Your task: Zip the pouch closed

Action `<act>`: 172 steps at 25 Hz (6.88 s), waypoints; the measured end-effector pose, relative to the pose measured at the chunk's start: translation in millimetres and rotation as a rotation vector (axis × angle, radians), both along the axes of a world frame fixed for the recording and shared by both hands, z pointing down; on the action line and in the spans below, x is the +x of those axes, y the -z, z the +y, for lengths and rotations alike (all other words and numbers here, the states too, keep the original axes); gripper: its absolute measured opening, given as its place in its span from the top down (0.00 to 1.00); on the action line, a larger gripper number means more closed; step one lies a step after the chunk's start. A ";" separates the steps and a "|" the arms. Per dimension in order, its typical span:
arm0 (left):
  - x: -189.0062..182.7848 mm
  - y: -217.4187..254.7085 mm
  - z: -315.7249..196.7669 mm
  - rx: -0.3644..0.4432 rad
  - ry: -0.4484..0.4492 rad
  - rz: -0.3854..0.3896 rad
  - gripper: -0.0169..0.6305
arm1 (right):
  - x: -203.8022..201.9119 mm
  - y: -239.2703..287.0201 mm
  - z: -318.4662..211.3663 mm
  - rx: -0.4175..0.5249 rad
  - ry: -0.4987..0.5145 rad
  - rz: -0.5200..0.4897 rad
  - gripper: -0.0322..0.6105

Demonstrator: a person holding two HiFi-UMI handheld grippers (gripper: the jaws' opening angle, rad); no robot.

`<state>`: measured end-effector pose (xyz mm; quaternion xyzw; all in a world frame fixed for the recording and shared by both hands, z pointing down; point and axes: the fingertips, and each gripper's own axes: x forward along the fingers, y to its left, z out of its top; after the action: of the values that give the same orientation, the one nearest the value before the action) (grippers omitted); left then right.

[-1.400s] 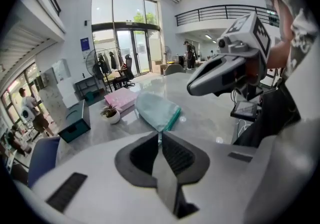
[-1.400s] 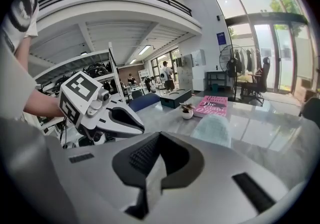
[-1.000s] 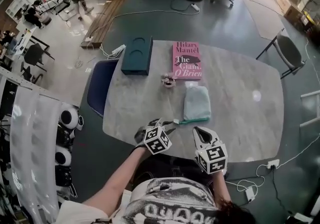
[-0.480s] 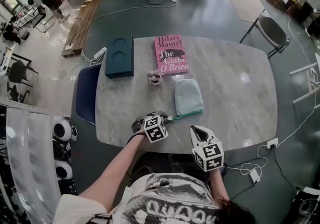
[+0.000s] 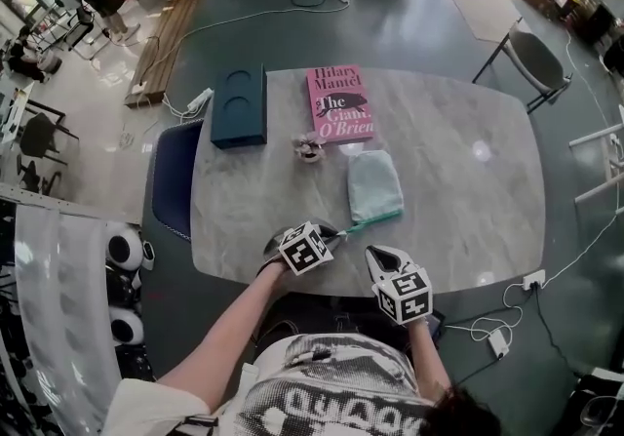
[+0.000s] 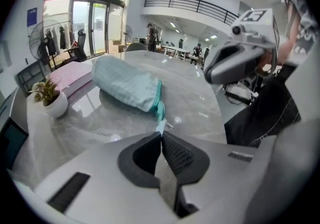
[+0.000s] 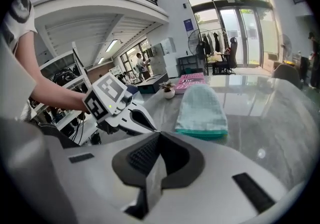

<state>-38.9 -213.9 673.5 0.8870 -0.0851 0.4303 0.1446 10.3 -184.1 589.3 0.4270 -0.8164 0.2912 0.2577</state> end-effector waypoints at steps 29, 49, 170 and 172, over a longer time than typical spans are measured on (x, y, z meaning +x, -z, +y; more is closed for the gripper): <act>12.6 10.5 23.5 0.021 0.000 -0.009 0.95 | -15.1 -73.2 -8.1 -0.175 0.146 0.068 0.94; 5.7 12.6 9.6 0.031 -0.007 -0.020 0.95 | 15.2 -79.9 -31.4 -0.170 0.155 0.153 0.94; -84.8 172.1 285.0 0.386 0.803 0.379 0.95 | -106.7 88.1 237.6 0.329 0.520 -0.190 0.95; -83.5 173.5 284.8 0.394 0.797 0.379 0.95 | -107.5 87.7 238.6 0.332 0.528 -0.192 0.95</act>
<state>-122.4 70.9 500.0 0.8587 -0.4703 0.1479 0.1401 -97.1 54.5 501.6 0.2071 -0.9558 0.1164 0.1729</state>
